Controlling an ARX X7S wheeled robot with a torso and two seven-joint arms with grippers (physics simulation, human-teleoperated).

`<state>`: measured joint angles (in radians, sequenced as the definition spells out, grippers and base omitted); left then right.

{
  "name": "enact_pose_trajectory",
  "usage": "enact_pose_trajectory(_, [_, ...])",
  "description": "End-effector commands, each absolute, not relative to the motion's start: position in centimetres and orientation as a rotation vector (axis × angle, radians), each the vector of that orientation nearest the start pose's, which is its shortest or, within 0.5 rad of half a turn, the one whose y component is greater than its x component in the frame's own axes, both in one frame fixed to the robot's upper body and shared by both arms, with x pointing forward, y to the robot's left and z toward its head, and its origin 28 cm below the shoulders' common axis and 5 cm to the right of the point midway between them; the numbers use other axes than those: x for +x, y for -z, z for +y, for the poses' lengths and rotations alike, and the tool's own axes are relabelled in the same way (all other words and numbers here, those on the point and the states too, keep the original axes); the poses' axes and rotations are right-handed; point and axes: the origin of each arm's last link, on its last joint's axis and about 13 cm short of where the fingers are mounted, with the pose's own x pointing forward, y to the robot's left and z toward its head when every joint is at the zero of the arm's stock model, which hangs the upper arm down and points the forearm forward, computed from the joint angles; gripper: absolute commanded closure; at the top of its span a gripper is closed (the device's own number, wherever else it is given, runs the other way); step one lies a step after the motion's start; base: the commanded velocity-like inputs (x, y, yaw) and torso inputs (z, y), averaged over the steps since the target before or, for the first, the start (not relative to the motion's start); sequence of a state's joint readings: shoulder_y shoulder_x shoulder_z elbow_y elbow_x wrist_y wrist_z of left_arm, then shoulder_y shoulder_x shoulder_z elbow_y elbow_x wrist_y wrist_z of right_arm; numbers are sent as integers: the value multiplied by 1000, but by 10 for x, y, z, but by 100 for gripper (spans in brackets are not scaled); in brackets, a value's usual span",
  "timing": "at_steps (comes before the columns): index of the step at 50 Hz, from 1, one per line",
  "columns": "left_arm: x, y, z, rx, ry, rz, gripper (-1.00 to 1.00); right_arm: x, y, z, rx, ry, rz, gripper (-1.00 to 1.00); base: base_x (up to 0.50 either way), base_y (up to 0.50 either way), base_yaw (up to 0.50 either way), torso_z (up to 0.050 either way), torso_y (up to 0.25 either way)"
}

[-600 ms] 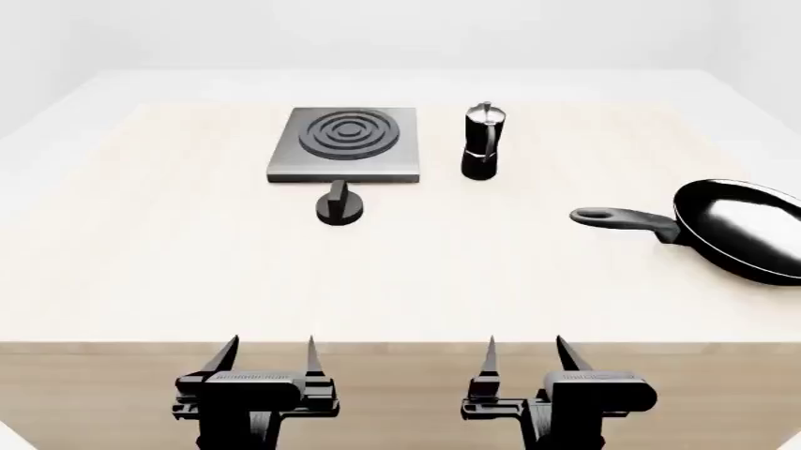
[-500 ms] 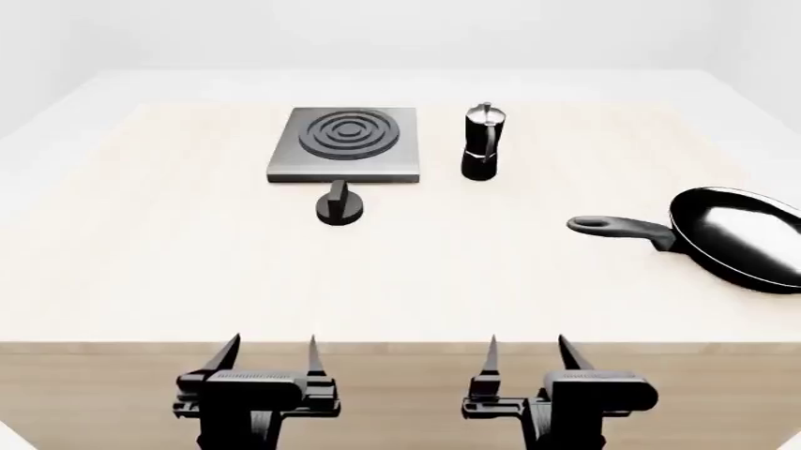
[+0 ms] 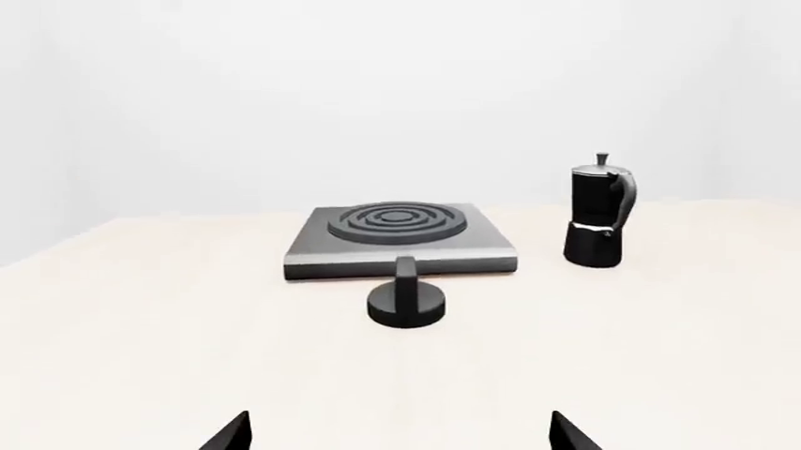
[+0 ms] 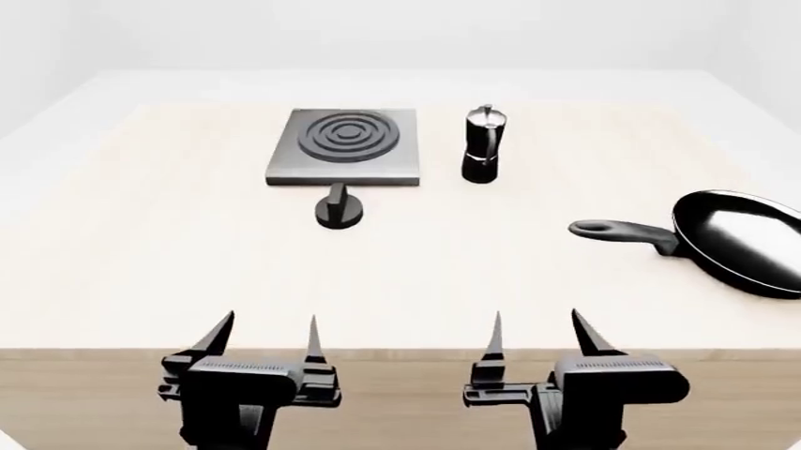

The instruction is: Put the frying pan on the stove.

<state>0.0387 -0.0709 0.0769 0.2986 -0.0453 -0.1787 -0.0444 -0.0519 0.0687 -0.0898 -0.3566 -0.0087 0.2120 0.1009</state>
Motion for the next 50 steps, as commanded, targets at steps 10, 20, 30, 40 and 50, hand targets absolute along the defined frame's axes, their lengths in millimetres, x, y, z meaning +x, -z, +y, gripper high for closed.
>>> enact_pose_trajectory(10, [192,-72,201,22,64,-124,-100,193,-81,-90,-56,-9,-139,-100,269,0,0,0,0])
enact_pose_trajectory(20, [191,-71,202,22,62,-122,-100,193,-80,-90,-46,-11,-137,-100,309,0,0,0,0])
enact_pose_trajectory(30, [191,-72,202,24,62,-126,-100,192,-82,-91,-47,-2,-142,-100,307,0,0,0,0])
enact_pose_trajectory(40, [192,-72,203,16,60,-121,-100,193,-82,-91,-51,-4,-138,-100,308,0,0,0,0])
enact_pose_trajectory(50, [190,-73,203,7,71,-117,-100,193,-82,-90,-47,-6,-139,-100,310,0,0,0,0])
